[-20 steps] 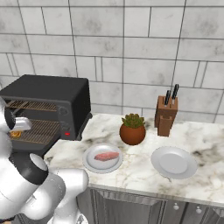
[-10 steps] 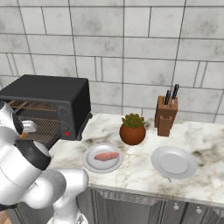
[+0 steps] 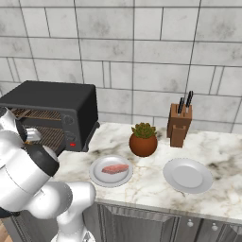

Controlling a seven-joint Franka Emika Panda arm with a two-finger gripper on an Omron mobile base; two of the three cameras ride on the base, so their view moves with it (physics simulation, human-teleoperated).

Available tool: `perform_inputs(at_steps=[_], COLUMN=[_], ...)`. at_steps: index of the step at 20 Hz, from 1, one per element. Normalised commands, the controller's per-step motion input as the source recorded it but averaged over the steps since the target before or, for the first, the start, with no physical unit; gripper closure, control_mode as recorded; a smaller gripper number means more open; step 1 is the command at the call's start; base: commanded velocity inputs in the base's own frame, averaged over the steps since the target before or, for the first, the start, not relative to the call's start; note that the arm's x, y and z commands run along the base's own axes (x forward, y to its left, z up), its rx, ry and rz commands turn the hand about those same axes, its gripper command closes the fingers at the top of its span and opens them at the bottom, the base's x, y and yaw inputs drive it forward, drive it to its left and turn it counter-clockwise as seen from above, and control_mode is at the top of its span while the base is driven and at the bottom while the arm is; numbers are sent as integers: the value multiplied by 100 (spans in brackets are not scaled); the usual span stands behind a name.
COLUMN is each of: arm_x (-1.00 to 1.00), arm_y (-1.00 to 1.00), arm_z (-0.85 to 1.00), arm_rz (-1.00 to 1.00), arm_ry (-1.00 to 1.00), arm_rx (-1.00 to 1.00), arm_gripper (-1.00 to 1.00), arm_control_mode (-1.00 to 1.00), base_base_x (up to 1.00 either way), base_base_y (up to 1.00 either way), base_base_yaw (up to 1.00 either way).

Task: Open the toaster oven door. Place the bread on the bottom rack in the toaster oven and place the steak on the top rack.

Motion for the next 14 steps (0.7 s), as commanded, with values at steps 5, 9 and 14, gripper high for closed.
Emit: perform_inputs(at_steps=[5,9,14], arm_x=[0,0,5], arm_y=[-1,-3,-9], arm_z=[35,2,-4], arm_rz=[0,0,0], arm_ry=[0,0,1], arm_rx=[0,0,0], arm_gripper=[-100,-100,-100], arm_control_mode=[-100,-100,-100], base_base_x=[0,0,0], base_base_y=[0,0,0], base_base_yaw=[0,0,0])
